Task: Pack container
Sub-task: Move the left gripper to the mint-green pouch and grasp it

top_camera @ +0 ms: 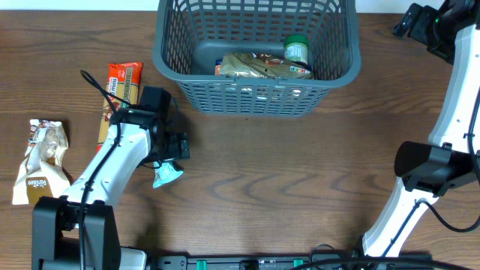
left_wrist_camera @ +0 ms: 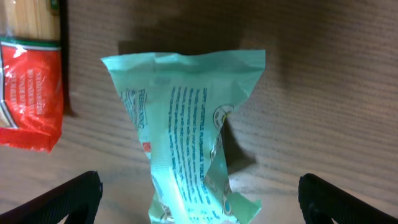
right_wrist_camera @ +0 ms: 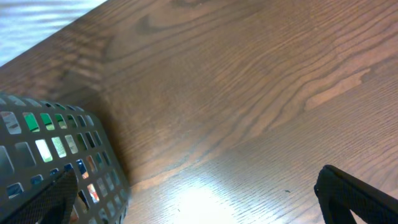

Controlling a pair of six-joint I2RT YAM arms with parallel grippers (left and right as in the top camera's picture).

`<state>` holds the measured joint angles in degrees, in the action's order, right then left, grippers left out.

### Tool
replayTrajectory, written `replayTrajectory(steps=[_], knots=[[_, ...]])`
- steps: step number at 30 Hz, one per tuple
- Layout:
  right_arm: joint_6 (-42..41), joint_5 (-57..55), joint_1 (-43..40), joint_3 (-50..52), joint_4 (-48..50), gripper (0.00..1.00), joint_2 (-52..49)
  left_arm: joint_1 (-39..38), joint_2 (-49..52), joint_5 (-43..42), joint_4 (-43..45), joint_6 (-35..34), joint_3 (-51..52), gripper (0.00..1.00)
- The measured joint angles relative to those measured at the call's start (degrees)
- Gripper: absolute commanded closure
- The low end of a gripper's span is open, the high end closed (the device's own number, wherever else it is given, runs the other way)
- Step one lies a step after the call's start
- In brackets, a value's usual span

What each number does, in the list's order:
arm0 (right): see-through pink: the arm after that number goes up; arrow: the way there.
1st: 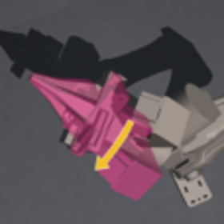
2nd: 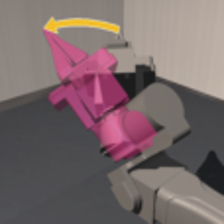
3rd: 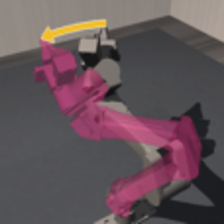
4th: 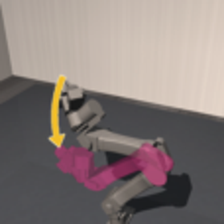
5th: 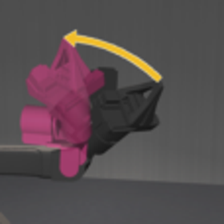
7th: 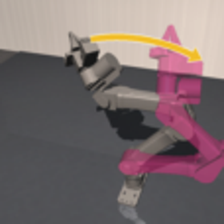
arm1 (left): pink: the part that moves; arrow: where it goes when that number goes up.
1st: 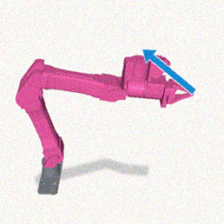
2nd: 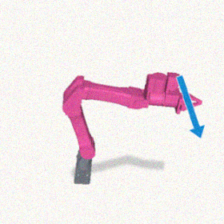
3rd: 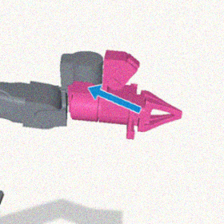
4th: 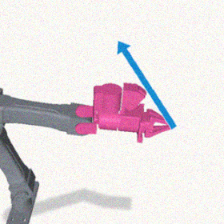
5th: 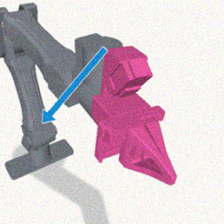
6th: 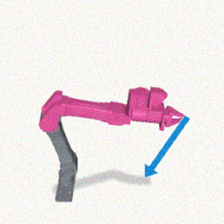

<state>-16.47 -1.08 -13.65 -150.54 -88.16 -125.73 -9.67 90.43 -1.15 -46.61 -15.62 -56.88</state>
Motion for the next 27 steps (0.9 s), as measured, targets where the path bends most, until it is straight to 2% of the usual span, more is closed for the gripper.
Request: replayTrajectory(steps=[17,27], knots=[[0.59,0.02,0.00,0.02,-0.35,0.01,0.00,0.00,-0.11,-0.48,9.68,-0.48,5.97,0.00],[1.31,0.00,0.00,0.02,-0.96,0.01,0.00,0.02,0.00,-0.63,11.06,-1.33,5.97,0.00]])
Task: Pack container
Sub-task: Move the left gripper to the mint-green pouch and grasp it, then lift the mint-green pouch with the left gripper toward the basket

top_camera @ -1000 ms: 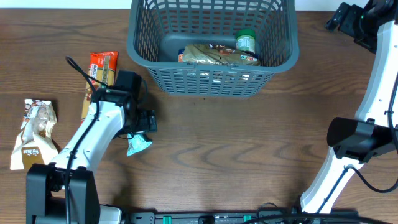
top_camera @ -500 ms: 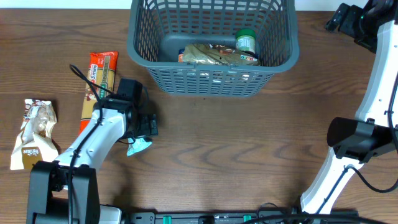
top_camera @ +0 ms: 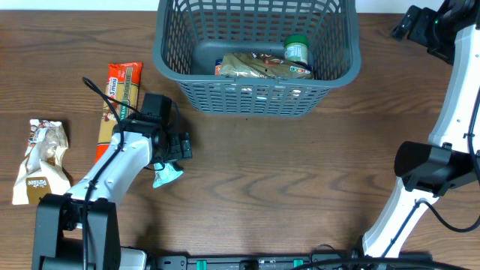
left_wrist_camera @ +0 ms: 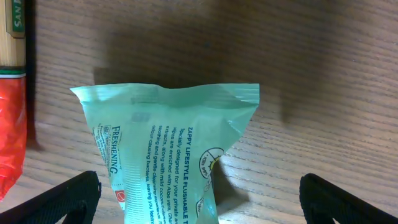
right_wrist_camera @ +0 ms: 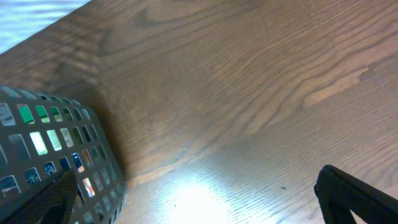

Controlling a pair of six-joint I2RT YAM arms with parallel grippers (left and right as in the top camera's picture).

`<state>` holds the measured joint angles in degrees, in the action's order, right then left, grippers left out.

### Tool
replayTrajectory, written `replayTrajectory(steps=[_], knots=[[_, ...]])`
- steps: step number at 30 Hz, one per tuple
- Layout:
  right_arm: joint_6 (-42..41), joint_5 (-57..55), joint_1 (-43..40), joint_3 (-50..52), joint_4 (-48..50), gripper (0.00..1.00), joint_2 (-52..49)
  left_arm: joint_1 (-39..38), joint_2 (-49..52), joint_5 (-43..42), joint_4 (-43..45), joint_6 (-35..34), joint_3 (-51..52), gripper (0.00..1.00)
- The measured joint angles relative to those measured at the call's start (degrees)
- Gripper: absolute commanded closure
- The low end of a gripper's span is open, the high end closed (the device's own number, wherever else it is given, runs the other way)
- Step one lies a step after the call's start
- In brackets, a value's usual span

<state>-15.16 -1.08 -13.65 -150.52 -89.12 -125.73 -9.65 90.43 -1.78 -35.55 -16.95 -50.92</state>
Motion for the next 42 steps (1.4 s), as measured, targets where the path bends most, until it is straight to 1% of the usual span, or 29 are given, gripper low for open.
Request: replayTrajectory(steps=[11,16,17,19,20,21,22,23,26,27,28,29,30,36,39,42], knots=[[0.79,0.02,0.00,0.00,0.00,0.01,0.00,1.25,2.27,-0.57,0.39,-0.87,0.92,0.00],[1.11,0.00,0.00,0.00,0.00,0.01,0.00,1.33,3.17,-0.74,2.19,-1.05,2.82,0.00],[1.16,0.00,0.00,0.00,0.00,0.01,0.00,1.33,3.17,-0.81,2.51,-1.05,3.21,0.02],[1.16,0.02,0.00,0.00,0.00,0.01,0.00,1.36,3.19,-0.81,2.95,-1.27,3.91,0.10],[1.16,0.00,0.00,0.00,0.00,0.01,0.00,1.33,3.19,-0.61,3.02,-1.29,4.13,0.16],[1.16,0.02,0.00,0.00,0.00,0.01,0.00,1.36,3.19,-0.48,3.04,-1.38,4.15,0.25],[1.16,0.00,0.00,0.00,0.00,0.01,0.00,1.36,3.19,-0.42,3.10,-1.31,4.15,0.40],[1.16,0.02,0.00,0.00,0.00,0.01,0.00,1.36,3.19,-0.37,3.19,-1.25,4.17,0.50],[1.18,0.00,0.00,0.00,0.00,0.01,0.00,1.36,3.17,-0.26,3.19,-1.36,4.17,0.67],[1.18,0.02,0.00,0.00,0.00,0.01,0.00,1.36,3.19,-0.24,3.21,-1.38,4.17,0.79],[1.18,0.02,0.00,0.00,0.00,0.01,0.00,1.40,3.17,-0.28,3.21,-1.44,4.17,0.88],[1.18,0.02,0.00,0.00,0.00,0.01,0.00,1.40,3.06,-0.39,3.23,-1.49,4.15,0.92],[1.18,0.02,0.00,0.00,0.00,0.01,0.00,1.40,2.80,-0.39,3.21,-1.44,4.13,0.94],[1.18,0.02,0.00,0.00,0.00,0.01,0.00,1.40,2.10,-0.46,2.25,-1.22,3.82,0.94],[1.22,0.04,0.00,0.00,-0.02,0.01,0.00,1.40,0.46,-0.70,-1.68,-1.22,2.05,0.94],[1.44,0.02,0.00,0.00,-0.02,0.01,0.00,1.55,-3.19,-0.83,-7.45,-1.22,-3.52,0.95]])
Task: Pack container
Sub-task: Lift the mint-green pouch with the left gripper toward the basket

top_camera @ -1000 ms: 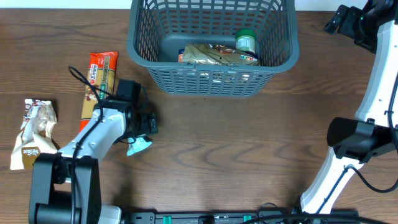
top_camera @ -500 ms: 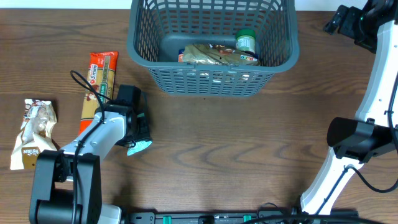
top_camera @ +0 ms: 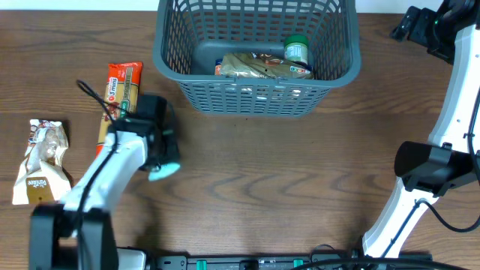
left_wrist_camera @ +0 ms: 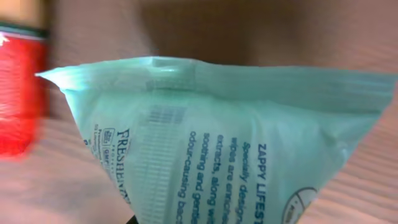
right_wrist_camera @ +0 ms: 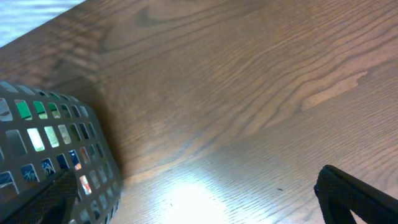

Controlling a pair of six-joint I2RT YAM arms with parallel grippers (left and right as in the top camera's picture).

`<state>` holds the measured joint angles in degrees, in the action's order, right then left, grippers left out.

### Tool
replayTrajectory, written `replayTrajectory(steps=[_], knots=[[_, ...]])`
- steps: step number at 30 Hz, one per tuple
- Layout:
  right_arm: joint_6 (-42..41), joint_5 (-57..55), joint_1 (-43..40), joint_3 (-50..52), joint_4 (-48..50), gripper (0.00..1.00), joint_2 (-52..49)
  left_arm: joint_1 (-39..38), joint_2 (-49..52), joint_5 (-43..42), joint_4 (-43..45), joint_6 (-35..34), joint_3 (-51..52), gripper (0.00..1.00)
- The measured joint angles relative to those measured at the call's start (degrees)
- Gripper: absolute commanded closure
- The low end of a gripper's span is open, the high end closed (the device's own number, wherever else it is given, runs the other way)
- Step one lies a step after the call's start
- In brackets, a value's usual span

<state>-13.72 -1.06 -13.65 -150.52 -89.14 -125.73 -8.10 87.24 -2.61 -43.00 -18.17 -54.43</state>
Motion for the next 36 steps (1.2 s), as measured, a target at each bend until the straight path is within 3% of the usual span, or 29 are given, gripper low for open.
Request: replayTrajectory(steps=[7,14,17,21,28,36], knots=[[0.55,0.02,0.00,0.00,0.00,0.01,0.00,3.30,-8.37,-0.11,-9.92,-1.60,-20.72,0.95],[0.79,0.02,0.00,0.00,0.00,0.01,0.00,2.82,-9.09,0.00,-9.55,-0.44,-41.09,0.95],[0.79,0.02,0.00,0.00,0.00,0.01,0.00,0.96,-6.58,0.07,-8.15,6.97,-48.81,0.94],[0.81,0.02,0.00,0.00,0.00,0.01,0.00,-3.48,-1.09,-0.02,-5.31,22.99,-55.91,0.95],[0.81,0.02,0.00,0.00,-0.11,0.01,0.00,-8.63,10.64,0.02,6.34,48.65,-57.24,0.95],[1.20,0.92,0.00,0.00,-0.17,0.01,0.00,-9.97,23.54,0.00,10.99,56.92,-57.24,0.94]])
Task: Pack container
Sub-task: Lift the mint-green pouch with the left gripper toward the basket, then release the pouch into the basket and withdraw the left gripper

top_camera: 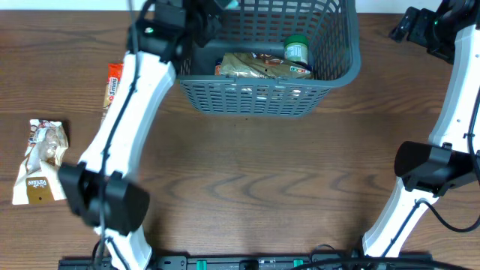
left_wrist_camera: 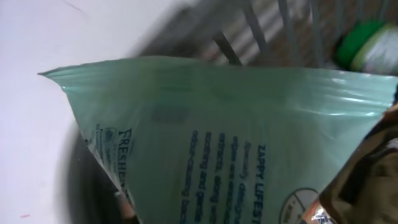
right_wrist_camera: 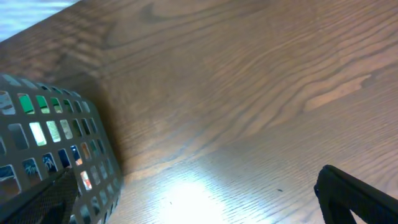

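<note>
The teal wipes packet fills the left wrist view, held in my left gripper, whose fingers it hides. That gripper is over the far left corner of the grey basket; only a sliver of the packet shows overhead. In the basket lie a brown packet and a green-lidded jar; the jar also shows beyond the teal packet. My right gripper is open and holds nothing, over the table right of the basket wall.
An orange spaghetti packet lies left of the basket, partly under my left arm. A beige snack packet lies at the table's left edge. The right arm's base stands at the right.
My left gripper went from the table near the spaghetti packet up to the basket's far left corner, with the teal packet still in it. The right arm has not moved.
At first my left gripper was open over the teal packet lying on the table beside the spaghetti. Then it sat closer to the packet. Then it was shut on the packet, which filled its view. Now it holds the packet over the basket.
</note>
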Controlling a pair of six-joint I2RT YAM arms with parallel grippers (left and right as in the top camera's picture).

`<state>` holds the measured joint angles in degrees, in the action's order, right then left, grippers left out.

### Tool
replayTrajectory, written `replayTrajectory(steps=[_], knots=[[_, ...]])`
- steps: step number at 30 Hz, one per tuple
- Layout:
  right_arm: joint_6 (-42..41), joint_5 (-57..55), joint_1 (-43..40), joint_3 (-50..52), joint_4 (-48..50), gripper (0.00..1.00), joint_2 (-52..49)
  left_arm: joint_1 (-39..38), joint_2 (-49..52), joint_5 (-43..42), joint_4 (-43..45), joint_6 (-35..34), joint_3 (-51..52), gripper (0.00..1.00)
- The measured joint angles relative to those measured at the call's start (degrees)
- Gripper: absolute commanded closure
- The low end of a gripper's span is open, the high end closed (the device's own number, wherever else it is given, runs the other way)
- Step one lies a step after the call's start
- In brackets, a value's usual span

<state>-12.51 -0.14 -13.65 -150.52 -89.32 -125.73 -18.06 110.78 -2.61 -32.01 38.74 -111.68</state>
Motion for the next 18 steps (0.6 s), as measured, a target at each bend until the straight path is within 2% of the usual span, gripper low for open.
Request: replayTrajectory(steps=[7,8,9,11,13,18], knots=[[0.13,0.48,0.00,0.00,-0.02,0.01,0.00,-0.09,9.16,0.00,-1.92,0.52,0.00,0.94],[0.13,0.52,0.00,0.00,-0.02,0.01,0.00,-0.11,9.97,0.02,-2.27,0.52,0.00,0.76],[0.15,0.57,0.00,0.00,-0.02,0.01,0.00,-0.13,10.67,0.02,-2.58,0.79,0.00,0.48],[0.15,0.59,0.00,0.00,-0.02,0.01,0.00,-0.17,11.32,0.02,-2.84,0.72,0.00,0.20],[0.15,0.59,0.00,0.00,-0.04,0.01,0.00,-0.17,11.19,0.07,-2.89,0.72,0.00,0.15],[0.15,0.59,0.00,0.00,-0.02,0.01,0.00,-0.17,9.33,1.53,-2.58,0.76,0.00,0.12]])
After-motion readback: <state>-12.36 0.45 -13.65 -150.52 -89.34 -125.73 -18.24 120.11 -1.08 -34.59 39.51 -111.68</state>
